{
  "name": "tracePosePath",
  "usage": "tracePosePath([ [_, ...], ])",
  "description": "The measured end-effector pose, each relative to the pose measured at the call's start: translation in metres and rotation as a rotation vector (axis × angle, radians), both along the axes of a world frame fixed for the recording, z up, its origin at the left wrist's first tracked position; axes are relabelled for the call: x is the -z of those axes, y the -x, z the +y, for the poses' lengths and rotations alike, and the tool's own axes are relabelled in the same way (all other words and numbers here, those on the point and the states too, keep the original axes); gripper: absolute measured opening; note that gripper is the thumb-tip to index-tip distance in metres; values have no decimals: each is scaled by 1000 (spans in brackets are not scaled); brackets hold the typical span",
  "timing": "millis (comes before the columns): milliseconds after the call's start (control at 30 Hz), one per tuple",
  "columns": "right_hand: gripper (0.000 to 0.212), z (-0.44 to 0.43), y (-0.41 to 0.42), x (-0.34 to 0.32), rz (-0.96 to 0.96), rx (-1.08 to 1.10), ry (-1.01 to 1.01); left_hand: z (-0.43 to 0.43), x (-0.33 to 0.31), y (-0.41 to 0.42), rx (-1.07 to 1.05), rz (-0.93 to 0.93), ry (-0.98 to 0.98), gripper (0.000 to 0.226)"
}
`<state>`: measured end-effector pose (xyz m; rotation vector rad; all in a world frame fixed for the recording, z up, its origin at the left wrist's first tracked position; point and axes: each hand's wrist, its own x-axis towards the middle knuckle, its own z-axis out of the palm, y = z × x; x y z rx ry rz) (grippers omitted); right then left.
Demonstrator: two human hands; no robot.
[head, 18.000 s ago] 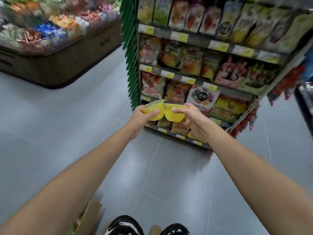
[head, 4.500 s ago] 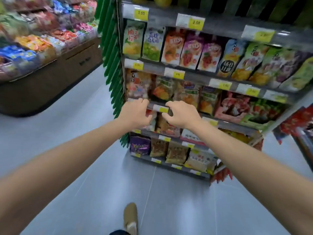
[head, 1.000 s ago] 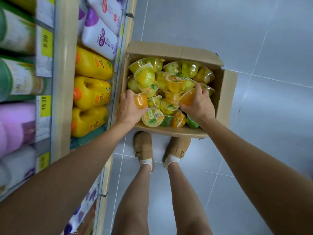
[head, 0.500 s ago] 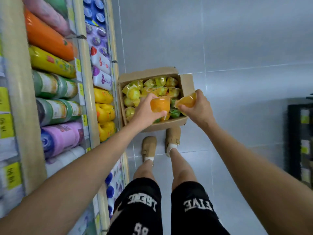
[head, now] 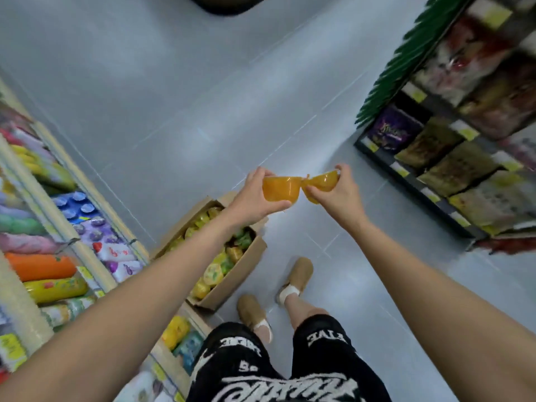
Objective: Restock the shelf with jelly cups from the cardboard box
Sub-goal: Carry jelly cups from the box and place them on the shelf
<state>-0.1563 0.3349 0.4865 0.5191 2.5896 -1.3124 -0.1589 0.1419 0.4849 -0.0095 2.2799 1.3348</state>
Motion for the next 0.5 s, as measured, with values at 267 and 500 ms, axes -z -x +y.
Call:
tracePosePath([
  [267, 71, 131, -18, -92, 194, 303, -10, 140, -96, 43, 287, 131, -91, 57],
  [500, 73, 260, -18, -166, 317, 465, -131, 286, -171, 64, 377, 206, -195, 61],
])
